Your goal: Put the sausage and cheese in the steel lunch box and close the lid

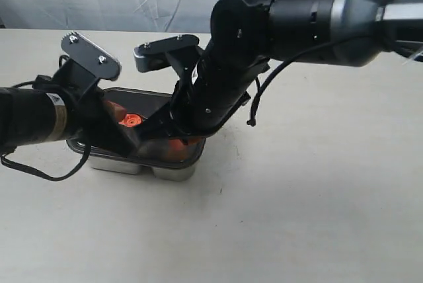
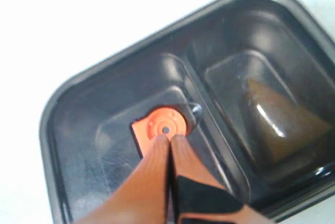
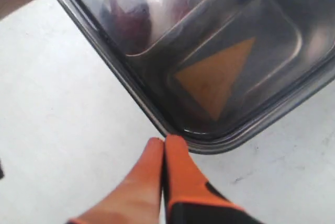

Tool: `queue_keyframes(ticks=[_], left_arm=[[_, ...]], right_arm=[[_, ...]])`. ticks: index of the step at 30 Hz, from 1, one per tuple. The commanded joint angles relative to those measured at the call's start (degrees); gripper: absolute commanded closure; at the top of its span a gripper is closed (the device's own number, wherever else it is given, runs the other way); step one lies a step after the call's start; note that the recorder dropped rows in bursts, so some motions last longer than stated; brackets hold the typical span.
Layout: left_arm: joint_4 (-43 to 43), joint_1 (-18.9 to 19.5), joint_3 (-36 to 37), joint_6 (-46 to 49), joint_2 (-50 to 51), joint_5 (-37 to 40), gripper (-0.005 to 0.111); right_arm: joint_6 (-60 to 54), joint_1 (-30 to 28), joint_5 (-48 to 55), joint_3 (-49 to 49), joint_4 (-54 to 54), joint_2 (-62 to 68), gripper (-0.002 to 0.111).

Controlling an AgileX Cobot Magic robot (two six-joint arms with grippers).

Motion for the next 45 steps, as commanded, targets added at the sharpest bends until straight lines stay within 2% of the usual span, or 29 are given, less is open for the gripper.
queue_keyframes(ticks=[1, 3, 5, 7, 10, 13, 18, 26, 28, 32, 34, 38, 40, 42, 45], left_arm=[[-2.8, -0.1, 1.0, -0.5, -10.1, -0.6, 0.107], [-2.9, -0.1, 2.5, -0.5, -15.9, -2.3, 0.107], [-3.0, -0.1, 4.9, -0.5, -23.2, -4.3, 0.107], [-3.1, -0.1, 7.1, -0.5, -29.5, -9.3, 0.107], [-2.8, -0.1, 9.7, -0.5, -38.2, -18.2, 0.107], [-2.3, -0.1, 10.3, -0.9, -43.6, -27.2, 0.107], [-2.2, -0.1, 10.3, -0.5, -46.3, -35.4, 0.107], [-1.3, -0.1, 10.3, -0.5, -46.4, -39.6, 0.107], [2.5, -0.6, 10.3, -0.5, -47.5, -36.8, 0.107], [3.8, -0.6, 10.3, -2.3, -50.8, -34.0, 0.107], [1.7, 1.0, 10.9, -3.0, -53.3, -31.4, 0.107], [-7.6, 9.5, 15.3, -3.8, -60.2, -28.2, 0.107], [-8.4, 14.2, 18.7, -3.8, -63.6, -27.6, 0.107], [-9.1, 17.0, 22.6, -3.9, -66.6, -26.9, 0.107], [-12.5, 18.7, 28.2, -3.9, -71.7, -23.6, 0.107]], right_arm=[[2.9, 0.1, 2.4, 0.4, -2.0, -5.8, 0.108], [8.3, 0.1, 2.5, 2.0, -7.5, -10.2, 0.108], [19.2, 0.1, 3.6, 5.7, -19.1, -15.7, 0.108], [25.4, 0.1, 6.1, 10.5, -26.3, -19.6, 0.108], [27.1, 0.1, 7.0, 17.7, -31.6, -22.9, 0.108], [27.2, 0.1, 7.3, 22.5, -30.4, -23.2, 0.108], [27.2, 0.1, 5.8, 23.0, -27.4, -23.2, 0.108], [27.2, 0.1, -1.7, 23.0, -27.2, -23.2, 0.108], [27.2, 0.1, -4.2, 23.0, -27.2, -23.2, 0.108], [27.2, 0.1, -10.0, 23.0, -27.2, -23.2, 0.108], [27.2, 0.1, -12.0, 23.0, -27.0, -23.2, 0.108], [27.2, 0.1, -13.0, 23.0, -26.7, -23.2, 0.108], [27.2, 0.1, -13.0, 23.0, -26.7, -23.2, 0.108], [27.2, 0.1, -13.0, 23.0, -26.7, -23.2, 0.108], [27.2, 0.1, -13.0, 23.0, -26.7, -23.2, 0.108]])
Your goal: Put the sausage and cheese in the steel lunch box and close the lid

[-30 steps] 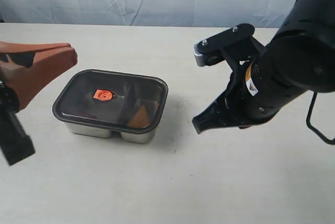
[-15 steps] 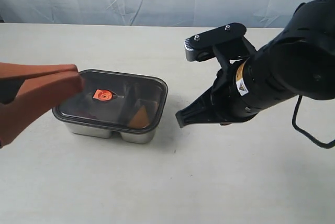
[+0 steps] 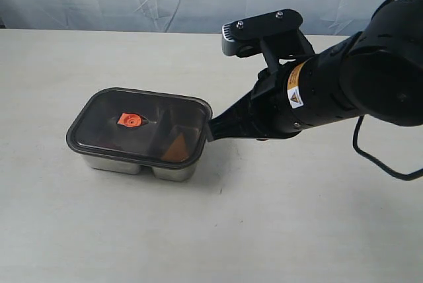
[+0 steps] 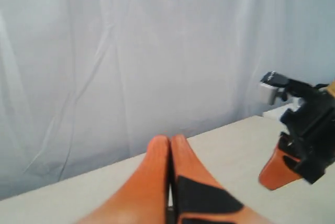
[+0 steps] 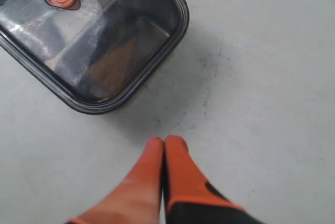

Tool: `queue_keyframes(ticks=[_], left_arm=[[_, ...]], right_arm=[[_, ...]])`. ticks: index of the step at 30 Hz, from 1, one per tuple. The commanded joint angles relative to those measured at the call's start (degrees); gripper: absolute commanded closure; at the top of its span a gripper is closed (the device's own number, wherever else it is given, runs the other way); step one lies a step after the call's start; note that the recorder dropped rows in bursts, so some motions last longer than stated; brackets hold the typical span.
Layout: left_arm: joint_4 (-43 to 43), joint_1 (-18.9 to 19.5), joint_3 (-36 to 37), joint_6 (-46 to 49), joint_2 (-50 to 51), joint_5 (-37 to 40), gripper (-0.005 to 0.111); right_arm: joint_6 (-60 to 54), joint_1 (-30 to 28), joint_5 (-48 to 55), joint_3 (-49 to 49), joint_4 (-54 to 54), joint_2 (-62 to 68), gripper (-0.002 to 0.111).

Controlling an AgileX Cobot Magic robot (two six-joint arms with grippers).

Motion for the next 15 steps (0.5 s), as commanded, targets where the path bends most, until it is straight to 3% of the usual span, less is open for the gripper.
queue_keyframes(ticks=[1, 7, 15], left_arm=[[-6.0, 2.5, 8.4, -0.6, -7.5, 4.8, 0.107], [-10.1, 6.2, 13.6, -0.6, -14.4, 5.9, 0.107], [-5.6, 8.9, 13.6, -3.5, -15.8, 4.7, 0.107]], right_arm=[[0.1, -0.1, -0.8, 0.3, 0.0, -0.5, 0.108], [0.1, -0.1, -0.8, 0.3, 0.0, -0.5, 0.108], [0.1, -0.1, -0.8, 0.3, 0.0, -0.5, 0.108]])
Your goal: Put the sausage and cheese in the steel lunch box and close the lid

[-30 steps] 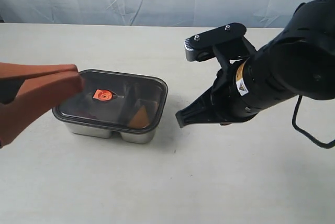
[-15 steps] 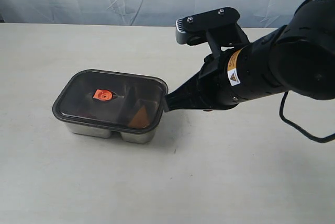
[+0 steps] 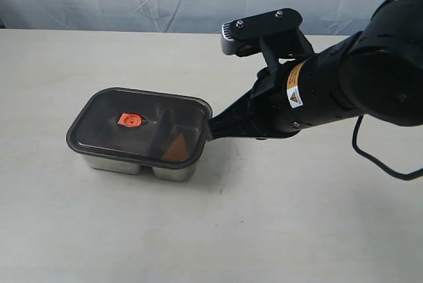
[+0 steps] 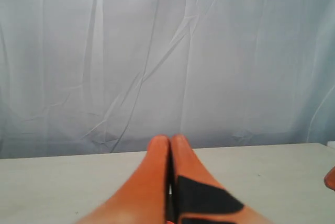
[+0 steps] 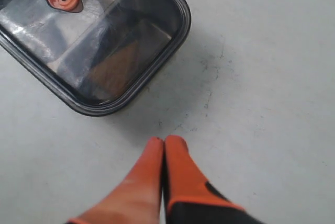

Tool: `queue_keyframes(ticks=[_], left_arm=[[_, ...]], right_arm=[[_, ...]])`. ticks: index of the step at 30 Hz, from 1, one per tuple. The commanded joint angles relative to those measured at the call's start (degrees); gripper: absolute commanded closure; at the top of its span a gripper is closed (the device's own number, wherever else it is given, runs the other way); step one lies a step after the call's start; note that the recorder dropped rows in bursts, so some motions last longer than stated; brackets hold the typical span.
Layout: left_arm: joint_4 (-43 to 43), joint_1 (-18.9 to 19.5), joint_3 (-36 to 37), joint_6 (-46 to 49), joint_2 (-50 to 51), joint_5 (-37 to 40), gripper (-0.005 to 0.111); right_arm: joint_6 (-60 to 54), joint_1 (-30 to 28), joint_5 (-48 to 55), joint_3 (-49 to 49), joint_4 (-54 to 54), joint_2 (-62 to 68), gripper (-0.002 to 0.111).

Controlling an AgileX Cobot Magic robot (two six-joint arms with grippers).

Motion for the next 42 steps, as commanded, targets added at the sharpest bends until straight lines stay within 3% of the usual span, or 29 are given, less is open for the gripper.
queue_keyframes(ticks=[1, 13, 18, 21, 25, 32, 35, 38, 41, 42], left_arm=[[0.9, 0.9, 0.3, -0.6, -0.5, -2.9, 0.107], [1.0, 1.1, 0.3, -0.4, -0.5, -4.3, 0.107], [5.4, 1.1, 0.3, 3.9, -0.5, -1.5, 0.107], [13.7, 1.6, 0.2, 0.5, -0.5, 0.6, 0.107], [25.3, 3.2, -3.0, -11.3, -0.5, 1.1, 0.107], [19.7, 3.2, -3.7, -15.1, -0.5, 7.7, 0.107], [7.9, 3.2, -3.7, -7.6, -0.5, 11.3, 0.107], [-25.9, 3.2, -3.7, 24.8, -0.5, 15.5, 0.107], [-64.4, 3.2, -3.7, 65.8, -0.5, 17.1, 0.107], [-72.5, 3.2, -3.7, 75.2, -0.5, 17.3, 0.107]], right_arm=[[0.1, -0.1, -0.4, 0.3, 0.0, -0.5, 0.108], [0.1, -0.1, -0.4, 0.3, 0.0, -0.5, 0.108], [0.1, -0.1, -0.4, 0.3, 0.0, -0.5, 0.108], [0.1, -0.1, -0.4, 0.3, 0.0, -1.5, 0.108], [0.1, -0.1, -0.4, 0.8, 1.3, -9.3, 0.108], [-0.9, -2.6, -0.2, 2.3, -2.1, -30.5, 0.108], [0.3, -8.5, -1.0, 7.3, -1.4, -39.4, 0.108], [1.2, -16.3, -5.5, 15.7, 0.8, -47.5, 0.108], [1.2, -24.8, -12.2, 24.8, 1.3, -54.8, 0.108], [1.2, -27.5, -14.1, 28.0, 1.6, -57.2, 0.108]])
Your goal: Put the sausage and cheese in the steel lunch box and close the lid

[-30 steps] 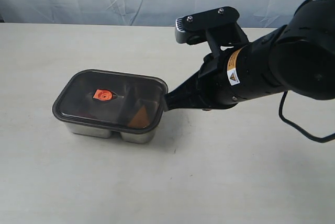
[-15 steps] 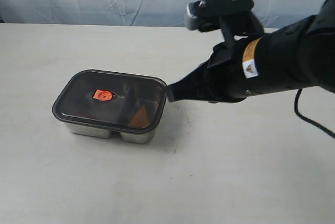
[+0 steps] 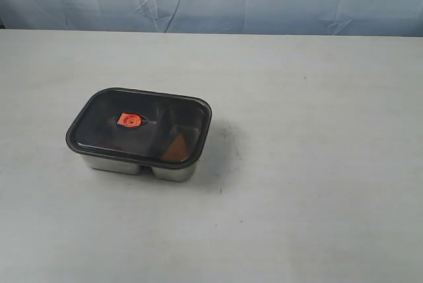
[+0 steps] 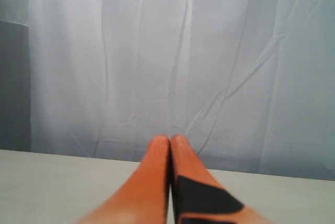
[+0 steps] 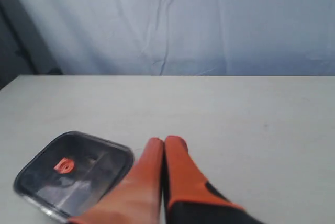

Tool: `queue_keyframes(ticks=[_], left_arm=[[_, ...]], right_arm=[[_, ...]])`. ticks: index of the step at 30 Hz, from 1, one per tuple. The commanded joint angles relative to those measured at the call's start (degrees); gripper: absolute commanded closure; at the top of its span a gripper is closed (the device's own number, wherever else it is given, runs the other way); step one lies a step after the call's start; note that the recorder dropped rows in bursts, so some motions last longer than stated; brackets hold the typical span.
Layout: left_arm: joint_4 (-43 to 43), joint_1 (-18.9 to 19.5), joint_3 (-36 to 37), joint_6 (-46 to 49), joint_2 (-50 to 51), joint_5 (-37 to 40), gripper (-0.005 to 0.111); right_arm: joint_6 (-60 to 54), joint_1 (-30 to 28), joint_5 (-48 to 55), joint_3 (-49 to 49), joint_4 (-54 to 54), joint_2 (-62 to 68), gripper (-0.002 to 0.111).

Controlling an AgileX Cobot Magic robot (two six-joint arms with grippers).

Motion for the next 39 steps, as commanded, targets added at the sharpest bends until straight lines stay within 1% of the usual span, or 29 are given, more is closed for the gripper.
queue_keyframes(ticks=[1, 3, 4, 8, 10, 11, 13, 16, 18, 23, 26, 29, 32, 35, 39], left_arm=[[-45.3, 0.3, -0.4, 47.8, -0.2, 3.9, 0.107], [-50.1, 0.3, -0.4, 53.7, -0.2, 5.0, 0.107], [-50.1, 0.3, -0.4, 54.1, -0.2, 6.1, 0.107], [-46.4, 0.3, -0.4, 54.0, -0.2, 13.3, 0.107], [-45.1, 0.3, -0.1, 54.0, -0.2, 14.8, 0.107], [-45.0, 0.3, 0.6, 54.0, -0.2, 14.3, 0.107], [-45.0, 0.3, 1.7, 54.0, -0.2, 14.4, 0.107], [-45.4, 0.3, 3.6, 54.0, -0.2, 14.6, 0.107], [-45.4, 0.3, 3.6, 54.0, -0.2, 14.6, 0.107], [-45.2, 0.3, 3.6, 54.0, -0.2, 16.3, 0.107], [-43.8, 0.3, 3.6, 53.6, -0.2, 17.0, 0.107], [-41.5, 0.3, 3.6, 53.6, -0.2, 19.6, 0.107], [-40.5, 0.3, 3.6, 51.6, -0.2, 19.6, 0.107], [-37.5, 0.3, 3.6, 46.1, -0.2, 20.5, 0.107], [-37.0, 0.3, 3.6, 45.6, -0.2, 20.7, 0.107]], right_arm=[[0.1, -11.5, -9.1, 13.1, 1.7, -9.9, 0.108], [0.1, -16.0, -12.2, 18.5, 3.7, -14.2, 0.108], [0.1, -18.3, -13.7, 21.4, 4.9, -16.2, 0.108], [0.1, -24.6, -20.1, 31.1, 9.9, -22.4, 0.108], [0.1, -26.6, -22.1, 34.0, 10.6, -25.1, 0.108], [0.1, -27.4, -22.7, 35.0, 11.1, -26.4, 0.108], [0.1, -29.0, -22.6, 35.0, 11.4, -29.0, 0.108], [0.1, -31.1, -17.2, 35.0, 11.4, -32.1, 0.108], [0.1, -31.8, -15.8, 35.0, 11.9, -32.1, 0.108], [0.1, -31.9, -15.9, 35.0, 11.9, -32.1, 0.108], [0.1, -31.9, -15.9, 35.0, 11.9, -32.1, 0.108], [0.1, -31.9, -16.3, 35.0, 11.9, -32.1, 0.108], [0.1, -31.9, -16.3, 35.0, 11.9, -32.1, 0.108], [0.1, -31.9, -16.3, 35.0, 11.9, -32.1, 0.108], [0.1, -31.9, -16.3, 35.0, 11.9, -32.1, 0.108]])
